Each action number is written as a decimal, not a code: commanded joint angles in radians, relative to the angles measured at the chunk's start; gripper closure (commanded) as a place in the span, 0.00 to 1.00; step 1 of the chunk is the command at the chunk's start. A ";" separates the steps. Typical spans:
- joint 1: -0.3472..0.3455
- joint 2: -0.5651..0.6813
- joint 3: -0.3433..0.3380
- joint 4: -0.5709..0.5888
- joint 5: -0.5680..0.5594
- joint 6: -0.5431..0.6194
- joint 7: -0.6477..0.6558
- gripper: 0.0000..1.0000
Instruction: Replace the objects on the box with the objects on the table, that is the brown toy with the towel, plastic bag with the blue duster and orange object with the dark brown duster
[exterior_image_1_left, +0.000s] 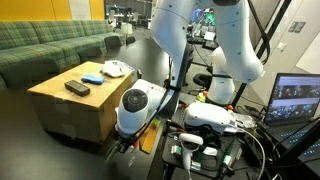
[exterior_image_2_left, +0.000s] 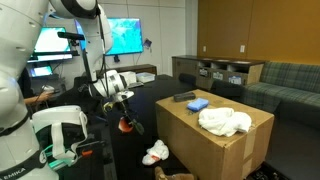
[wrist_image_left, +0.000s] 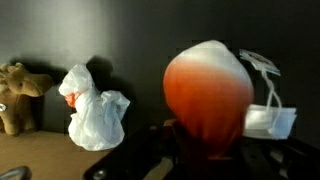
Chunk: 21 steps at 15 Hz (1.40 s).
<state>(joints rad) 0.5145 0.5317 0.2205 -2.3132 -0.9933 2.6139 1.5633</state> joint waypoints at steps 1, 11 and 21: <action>0.030 0.062 -0.040 0.072 -0.029 0.014 0.059 0.53; 0.052 0.035 -0.064 0.094 -0.097 0.010 0.165 0.00; -0.127 -0.417 0.096 -0.242 0.215 -0.021 -0.314 0.00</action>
<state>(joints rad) 0.4350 0.3110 0.2762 -2.4209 -0.8978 2.6141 1.4185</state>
